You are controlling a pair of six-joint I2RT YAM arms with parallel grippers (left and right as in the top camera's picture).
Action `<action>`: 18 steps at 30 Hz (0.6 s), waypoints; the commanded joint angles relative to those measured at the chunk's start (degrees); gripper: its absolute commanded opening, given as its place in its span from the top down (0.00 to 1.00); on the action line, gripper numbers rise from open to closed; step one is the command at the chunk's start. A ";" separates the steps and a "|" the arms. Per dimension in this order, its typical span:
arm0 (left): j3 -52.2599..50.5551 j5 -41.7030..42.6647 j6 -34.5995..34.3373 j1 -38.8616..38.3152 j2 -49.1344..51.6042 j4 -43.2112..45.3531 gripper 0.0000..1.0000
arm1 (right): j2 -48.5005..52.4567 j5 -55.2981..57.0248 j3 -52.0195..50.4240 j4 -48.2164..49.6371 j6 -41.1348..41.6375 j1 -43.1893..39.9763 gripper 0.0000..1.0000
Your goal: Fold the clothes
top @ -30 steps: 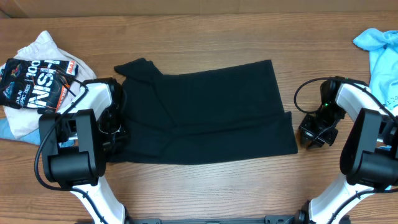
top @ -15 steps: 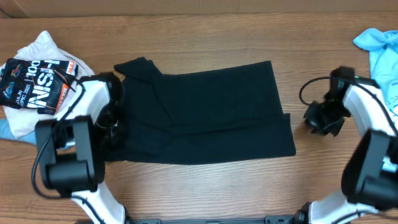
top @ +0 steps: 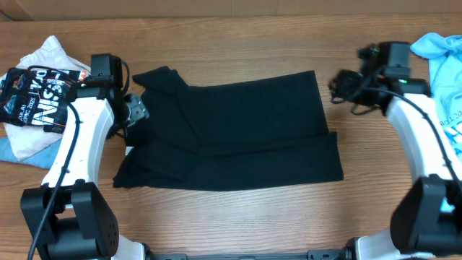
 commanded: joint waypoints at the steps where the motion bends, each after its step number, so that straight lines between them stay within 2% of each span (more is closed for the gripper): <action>1: 0.81 5.11 3.23 0.50 0.92 3.89 0.23 | 4.79 0.72 0.87 5.55 -2.93 2.38 0.34; 8: 0.81 6.12 3.19 0.50 5.46 7.82 0.23 | 14.78 0.74 0.87 19.45 -2.51 3.63 0.32; 12: 0.81 6.43 3.21 0.50 8.31 7.80 0.23 | 19.74 0.74 0.87 25.68 -2.51 3.63 0.22; 18: 0.81 6.54 3.21 0.39 11.06 8.94 0.24 | 24.81 0.31 0.87 31.28 -2.51 3.63 0.22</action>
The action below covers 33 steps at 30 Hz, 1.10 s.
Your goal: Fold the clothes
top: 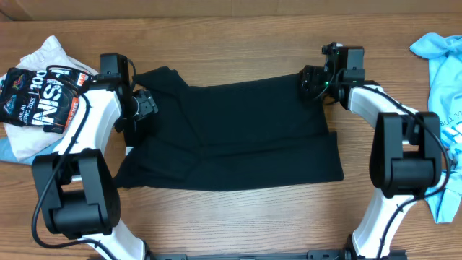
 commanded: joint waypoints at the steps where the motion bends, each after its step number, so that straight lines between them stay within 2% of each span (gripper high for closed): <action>1: 0.74 0.98 1.55 0.26 1.55 0.96 0.23 | 1.97 -0.26 0.63 1.84 -0.22 0.02 0.23; 3: 0.72 1.49 1.55 0.07 1.68 1.88 0.23 | 2.69 -0.24 0.63 2.73 -0.22 0.02 0.29; 5: 0.72 2.14 1.55 -0.07 1.68 2.54 0.23 | 3.08 -0.22 0.63 3.50 -0.22 0.02 0.42; 6: 0.72 2.14 1.55 -0.17 1.70 2.64 0.23 | 3.17 -0.07 0.63 3.89 -0.20 0.02 0.51; 7: 0.72 2.12 1.55 -0.24 1.70 2.67 0.22 | 3.17 0.15 0.63 4.20 -0.20 0.02 0.68; 9: 0.68 2.14 1.53 -0.24 1.73 2.60 0.22 | 3.17 1.53 0.63 4.61 -0.11 0.02 0.91; 10: 0.63 2.14 1.55 -0.24 1.73 2.54 0.22 | 3.17 2.47 0.63 4.72 0.26 0.02 0.96; 16: -0.15 2.10 1.55 -0.46 1.79 2.49 0.22 | 3.17 11.65 0.63 4.48 2.16 -0.33 0.96; 19: -0.48 2.05 1.55 -0.50 1.79 2.64 0.22 | 3.17 17.64 0.63 4.48 6.29 -1.07 0.96; 29: -0.52 2.12 1.57 -0.55 1.79 4.35 0.24 | 3.17 18.05 0.63 4.26 7.37 -1.99 0.96; 33: -0.37 5.79 4.33 -0.55 1.79 10.91 0.26 | 3.17 18.05 0.63 3.10 7.37 -1.99 0.96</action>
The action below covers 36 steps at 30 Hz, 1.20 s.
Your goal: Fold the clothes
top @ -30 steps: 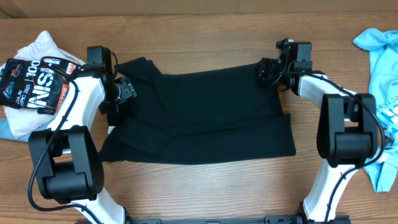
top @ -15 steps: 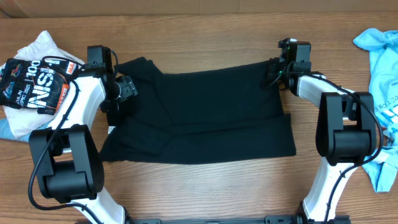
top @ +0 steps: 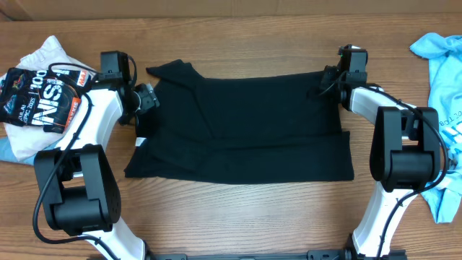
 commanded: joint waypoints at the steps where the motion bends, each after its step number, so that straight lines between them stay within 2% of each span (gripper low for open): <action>1: -0.13 4.42 4.37 -0.39 0.76 6.38 0.25 | 0.72 1.42 0.61 -0.37 0.61 -0.13 0.96; 5: -0.13 7.37 4.46 -0.39 0.76 16.57 0.18 | 0.72 1.40 0.61 -0.83 0.61 -0.13 0.96; 12: -0.13 8.00 1.01 -0.39 2.34 24.02 0.24 | 0.72 1.40 0.61 -2.12 0.61 -0.13 0.96; 24: -0.13 18.47 -9.25 -0.39 13.14 39.80 0.30 | 0.72 1.40 0.61 -3.45 0.61 -0.13 0.96; 27: -0.11 18.84 -11.69 -0.39 14.93 41.11 0.31 | 0.72 1.40 0.61 -3.43 0.61 -0.13 0.96; 36: -0.11 18.01 -12.11 -0.39 16.92 42.82 0.33 | 0.72 1.40 0.61 -3.63 0.61 -0.13 0.96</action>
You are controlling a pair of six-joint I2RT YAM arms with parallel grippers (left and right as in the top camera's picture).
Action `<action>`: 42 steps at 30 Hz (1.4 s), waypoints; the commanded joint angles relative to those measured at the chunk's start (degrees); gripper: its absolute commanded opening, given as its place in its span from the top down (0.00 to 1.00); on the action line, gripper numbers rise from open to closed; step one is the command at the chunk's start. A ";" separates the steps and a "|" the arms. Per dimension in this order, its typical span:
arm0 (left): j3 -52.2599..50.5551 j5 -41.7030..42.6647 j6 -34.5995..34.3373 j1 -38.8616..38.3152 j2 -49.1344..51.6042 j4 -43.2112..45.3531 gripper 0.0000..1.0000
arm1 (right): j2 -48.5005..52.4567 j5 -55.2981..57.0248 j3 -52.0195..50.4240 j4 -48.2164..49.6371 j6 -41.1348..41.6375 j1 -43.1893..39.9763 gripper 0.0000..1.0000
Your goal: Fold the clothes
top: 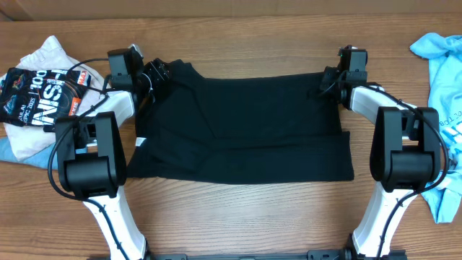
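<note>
A black garment lies spread flat across the middle of the wooden table. My left gripper sits at the garment's upper left corner, its dark fingers lying over the fabric; black on black hides how they stand. My right gripper is at the upper right corner, low on the cloth and apparently shut on its edge. Both arms reach in from the front.
A pile of clothes, white with a black printed piece on top, lies at the left edge near the left arm. A light blue shirt lies at the right edge.
My left gripper has moved from the garment's left edge up to its upper left corner. The right gripper and the garment have stayed where they were.
At first both grippers stood off the garment's sides. Then the right one was on the upper right corner and the left at the left edge. The garment then lay shifted to the right with the right gripper. Now the left gripper is on the upper left corner.
</note>
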 commanded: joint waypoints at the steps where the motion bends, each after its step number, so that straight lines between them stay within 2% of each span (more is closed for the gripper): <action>1: 0.04 0.35 -1.18 -0.39 1.38 1.36 0.37 | 0.72 1.05 0.00 -1.18 0.22 -0.13 0.96; 4: 0.04 0.17 -1.20 -0.39 1.40 2.71 0.66 | 0.72 1.05 0.00 -1.51 0.22 -0.13 0.96; 5: 0.04 0.24 -1.73 -0.39 1.38 3.06 0.79 | 0.72 1.05 0.00 -1.55 0.22 -0.13 0.96; 6: 0.04 0.26 -2.54 -0.39 1.40 3.34 0.87 | 0.72 1.03 0.00 -1.60 0.22 -0.13 0.96; 8: 0.04 1.09 -2.91 -0.39 1.38 4.00 0.95 | 0.72 1.03 0.00 -1.77 0.22 -0.13 0.96; 14: 1.27 8.50 -2.89 0.37 1.01 4.15 0.96 | 0.46 1.01 0.13 -2.64 0.22 -0.50 0.96; 22: 1.44 15.13 -0.66 0.48 -4.26 2.89 0.96 | -4.72 1.05 2.80 -9.60 0.22 -2.47 0.96; 30: 1.44 13.11 7.80 0.52 -13.55 -11.89 0.96 | -13.09 3.17 3.32 -14.93 0.20 -3.41 0.96; 37: 1.44 15.63 9.81 0.46 -19.54 -19.71 0.96 | -16.83 4.50 3.32 -20.63 0.20 -3.41 0.96; 42: 1.44 15.19 10.67 0.87 -22.80 -28.50 0.96 | -17.09 6.62 3.32 -27.82 0.22 -3.43 0.96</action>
